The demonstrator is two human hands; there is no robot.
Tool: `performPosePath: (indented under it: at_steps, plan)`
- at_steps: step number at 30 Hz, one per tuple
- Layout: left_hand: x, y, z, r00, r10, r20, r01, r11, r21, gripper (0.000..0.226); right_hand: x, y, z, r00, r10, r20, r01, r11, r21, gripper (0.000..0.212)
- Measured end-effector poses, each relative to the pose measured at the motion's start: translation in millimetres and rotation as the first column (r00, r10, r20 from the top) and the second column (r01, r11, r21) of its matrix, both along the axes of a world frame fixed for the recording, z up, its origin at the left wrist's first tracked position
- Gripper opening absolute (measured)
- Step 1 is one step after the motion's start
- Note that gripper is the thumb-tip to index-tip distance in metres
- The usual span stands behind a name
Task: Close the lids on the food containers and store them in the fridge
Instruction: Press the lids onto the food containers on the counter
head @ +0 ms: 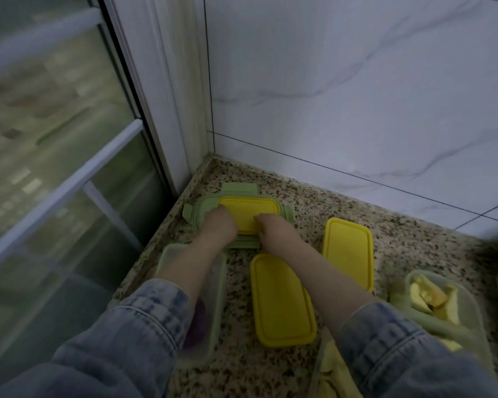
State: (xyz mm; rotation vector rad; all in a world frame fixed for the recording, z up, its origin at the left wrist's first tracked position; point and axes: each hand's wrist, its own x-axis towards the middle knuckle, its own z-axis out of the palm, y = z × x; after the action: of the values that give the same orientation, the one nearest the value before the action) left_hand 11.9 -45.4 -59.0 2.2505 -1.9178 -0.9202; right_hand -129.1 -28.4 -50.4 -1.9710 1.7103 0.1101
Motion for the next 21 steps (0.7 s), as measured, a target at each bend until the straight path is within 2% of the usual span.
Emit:
performPosePath:
  at_steps: [3,9,13,17,21]
  plan:
    - [-4,-2,1,0.993,0.106,-0.055,-0.107,0.994,-0.018,0.036,0,-2,-3,1.0,0.001,-0.027,-0.001,1.0,0.018,0.049]
    - [-1,-11,13,0.895,0.293,-0.337,-0.353,0.926,-0.132,0.039,-2,2,-1,1.0,-0.022,0.017,0.023,0.998,-0.053,0.047]
    - [-4,-9,30,0.813,0.301,-0.498,-0.417,0.899,-0.138,0.055,-2,8,4,0.996,-0.074,0.053,0.083,0.979,-0.186,0.038]
    - [-16,-6,49,0.756,0.281,-0.591,-0.45,0.879,-0.158,0.049,-4,18,13,0.983,-0.136,0.127,0.169,0.937,-0.306,0.034]
    - [-27,3,68,0.64,0.243,-0.729,-0.46,0.881,-0.109,0.042,-8,33,25,0.949,-0.209,0.234,0.292,0.861,-0.417,0.025]
